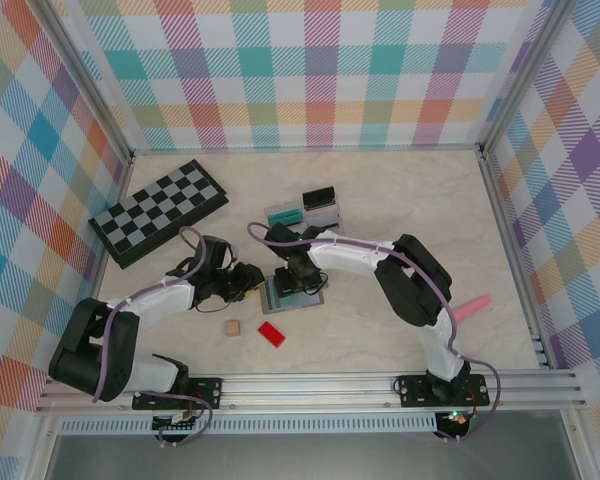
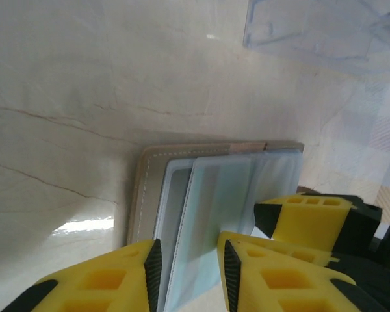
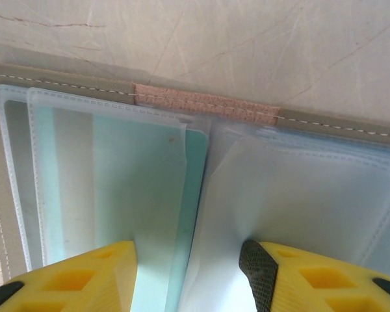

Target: Take the credit cards out of the card holder

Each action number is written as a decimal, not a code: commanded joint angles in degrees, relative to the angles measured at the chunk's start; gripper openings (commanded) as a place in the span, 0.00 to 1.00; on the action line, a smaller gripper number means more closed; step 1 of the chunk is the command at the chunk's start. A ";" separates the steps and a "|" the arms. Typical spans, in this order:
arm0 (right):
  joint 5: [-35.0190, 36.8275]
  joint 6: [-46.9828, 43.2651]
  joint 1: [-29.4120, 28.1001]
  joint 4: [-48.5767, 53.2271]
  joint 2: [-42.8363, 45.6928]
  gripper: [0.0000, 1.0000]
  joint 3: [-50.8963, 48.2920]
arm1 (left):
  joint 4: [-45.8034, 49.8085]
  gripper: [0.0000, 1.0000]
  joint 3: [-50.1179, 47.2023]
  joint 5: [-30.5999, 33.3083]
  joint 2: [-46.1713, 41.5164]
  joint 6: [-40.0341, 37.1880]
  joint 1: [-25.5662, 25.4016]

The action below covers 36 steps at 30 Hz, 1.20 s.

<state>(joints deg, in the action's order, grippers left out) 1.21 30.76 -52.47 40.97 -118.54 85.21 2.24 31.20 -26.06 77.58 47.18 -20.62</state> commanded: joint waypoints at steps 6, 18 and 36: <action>1.33 0.79 1.03 1.40 -3.85 0.50 -4.26 | -3.23 0.26 -0.70 1.44 3.45 2.94 -3.58; 1.34 0.92 1.00 1.17 -3.94 0.49 -4.66 | -3.48 0.23 0.87 1.35 8.36 2.40 -5.03; 0.13 1.21 1.61 -0.28 -3.40 0.46 -6.20 | -2.84 0.18 2.76 -0.34 7.34 -1.52 -5.66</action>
<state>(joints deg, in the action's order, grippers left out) -0.27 31.05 -51.66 38.54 -117.25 82.85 -1.58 32.58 -24.97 85.36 47.68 -24.56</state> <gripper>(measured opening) 0.466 0.177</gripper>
